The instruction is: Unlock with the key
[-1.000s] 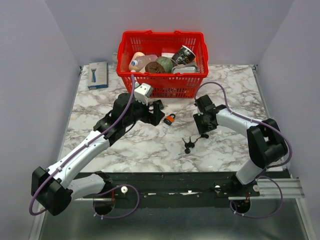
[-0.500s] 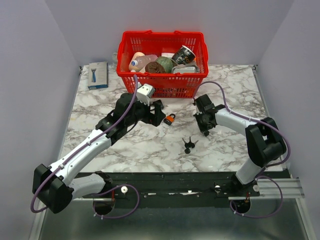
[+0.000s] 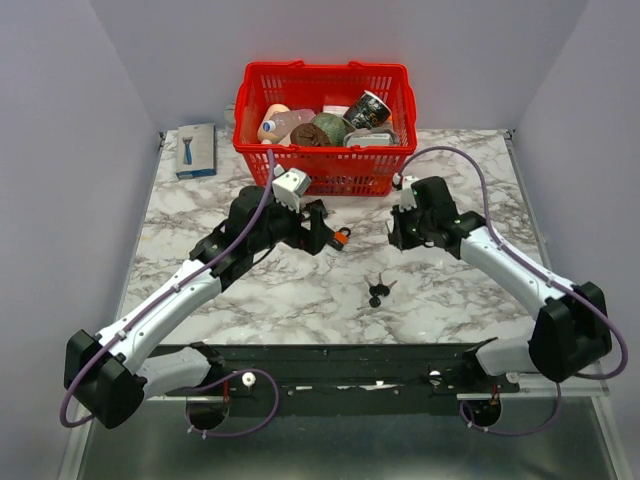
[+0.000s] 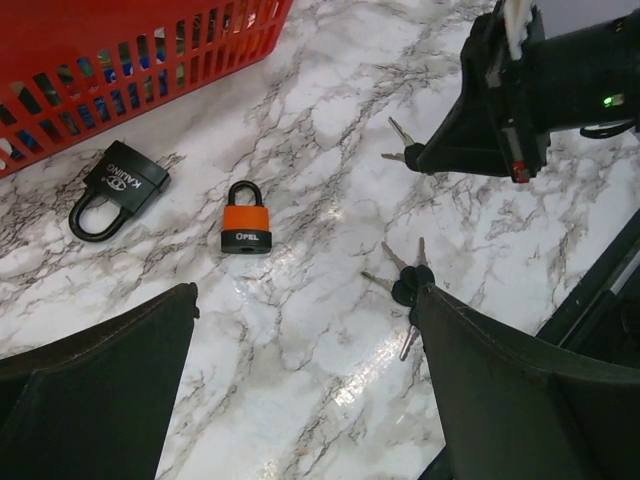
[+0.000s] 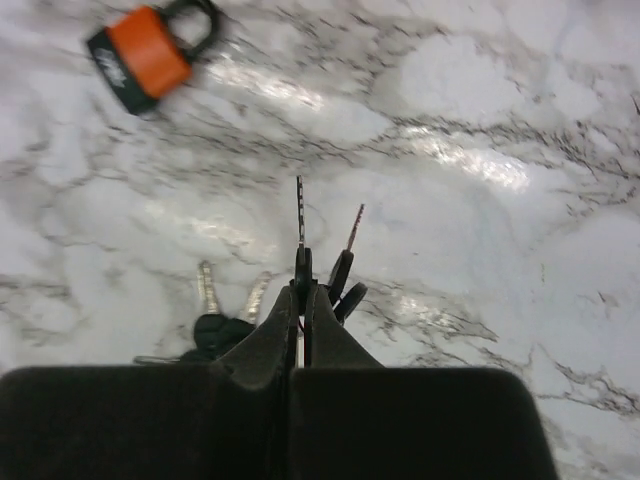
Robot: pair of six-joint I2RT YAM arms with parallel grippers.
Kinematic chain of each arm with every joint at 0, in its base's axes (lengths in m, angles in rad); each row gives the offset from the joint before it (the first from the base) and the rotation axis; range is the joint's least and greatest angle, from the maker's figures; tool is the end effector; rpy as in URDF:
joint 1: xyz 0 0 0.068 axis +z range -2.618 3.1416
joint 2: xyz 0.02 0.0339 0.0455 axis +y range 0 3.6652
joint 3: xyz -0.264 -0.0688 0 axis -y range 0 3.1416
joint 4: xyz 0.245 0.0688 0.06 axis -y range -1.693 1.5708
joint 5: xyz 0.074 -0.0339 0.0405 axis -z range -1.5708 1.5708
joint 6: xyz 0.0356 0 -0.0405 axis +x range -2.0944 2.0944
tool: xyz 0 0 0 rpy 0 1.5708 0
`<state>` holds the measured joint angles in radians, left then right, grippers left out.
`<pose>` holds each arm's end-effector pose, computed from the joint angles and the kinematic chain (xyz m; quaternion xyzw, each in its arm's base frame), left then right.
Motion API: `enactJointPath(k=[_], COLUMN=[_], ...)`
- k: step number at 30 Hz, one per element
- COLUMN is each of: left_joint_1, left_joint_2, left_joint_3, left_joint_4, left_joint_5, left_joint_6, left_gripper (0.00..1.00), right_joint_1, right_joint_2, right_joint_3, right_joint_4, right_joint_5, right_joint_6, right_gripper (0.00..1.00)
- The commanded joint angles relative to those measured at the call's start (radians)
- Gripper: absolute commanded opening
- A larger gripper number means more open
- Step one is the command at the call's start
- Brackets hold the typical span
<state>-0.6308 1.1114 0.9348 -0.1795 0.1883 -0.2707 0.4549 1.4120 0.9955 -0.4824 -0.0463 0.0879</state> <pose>0.2035 -0.1568 0.3282 0.1992 0.7947 -0.3170 0.4778 0.2641 0.1310 0.2442 -0.1797 0.9266 0.1094 0.3117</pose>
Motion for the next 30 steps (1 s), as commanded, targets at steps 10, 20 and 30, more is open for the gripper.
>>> enactJointPath(k=[10,20,30], left_joint_1=[-0.003,-0.003,-0.027], left_joint_2=[-0.044,-0.013,0.126], left_joint_3=[-0.016,-0.028,0.010], left_joint_4=[0.143,0.175,0.057], left_joint_5=[0.307,0.335,0.020], left_joint_6=[-0.027,-0.071,0.016], left_gripper=[0.99,0.99,0.94], right_joint_1=[0.050,0.065,0.058], right_joint_2=[-0.234,-0.277,-0.303], right_joint_3=[-0.080,-0.112,-0.132], right_joint_4=[0.321,0.398,0.292], right_joint_5=[-0.731,-0.732,-0.228], right_joint_6=[0.144,0.213,0.220], right_gripper=[0.01,0.01,0.01])
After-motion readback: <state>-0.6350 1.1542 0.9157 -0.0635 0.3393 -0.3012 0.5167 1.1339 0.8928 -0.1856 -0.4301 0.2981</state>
